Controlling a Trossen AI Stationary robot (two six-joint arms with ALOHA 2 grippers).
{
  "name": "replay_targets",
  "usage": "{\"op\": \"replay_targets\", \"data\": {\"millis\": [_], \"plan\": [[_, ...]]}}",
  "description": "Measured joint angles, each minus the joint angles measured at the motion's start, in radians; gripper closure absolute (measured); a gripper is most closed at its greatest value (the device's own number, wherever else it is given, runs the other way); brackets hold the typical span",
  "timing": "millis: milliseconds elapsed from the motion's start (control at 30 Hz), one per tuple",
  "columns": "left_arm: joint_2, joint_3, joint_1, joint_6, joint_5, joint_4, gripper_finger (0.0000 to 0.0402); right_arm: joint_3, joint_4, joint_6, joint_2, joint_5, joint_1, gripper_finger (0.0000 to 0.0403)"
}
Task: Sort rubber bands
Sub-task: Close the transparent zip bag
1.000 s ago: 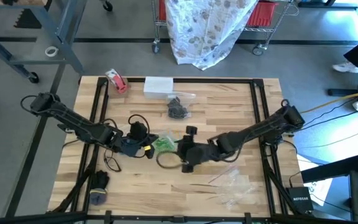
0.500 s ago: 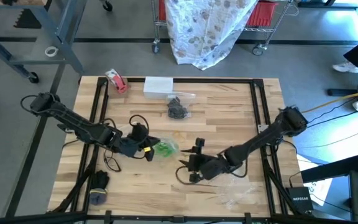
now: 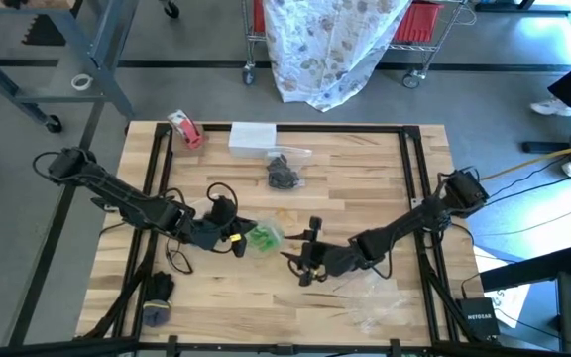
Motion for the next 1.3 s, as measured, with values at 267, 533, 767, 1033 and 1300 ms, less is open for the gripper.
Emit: {"op": "replay_targets", "data": {"millis": [267,533,767,1033,1300], "plan": [[0.000,0.000,-0.001,-0.013,0.000,0.014,0.0402,0.000,0.059,-0.040,0.000,-0.009,-0.003,0.0217],[0.000,0.000,-0.006,-0.004,0.000,0.056,0.0402,0.000,0.079,-0.066,0.000,-0.053,-0.021,0.0217],[0.000,0.000,-0.006,-0.003,0.000,0.056,0.0402,0.000,0.106,-0.094,0.000,-0.108,-0.043,0.0218],[0.000,0.000,-0.007,0.023,0.000,0.039,0.0402,0.000,0.109,-0.097,0.000,-0.069,-0.054,0.0335],[-0.001,0.000,-0.027,0.173,0.069,-0.017,0.0402,0.000,0.056,-0.069,-0.012,-0.038,-0.026,0.0398]]}}
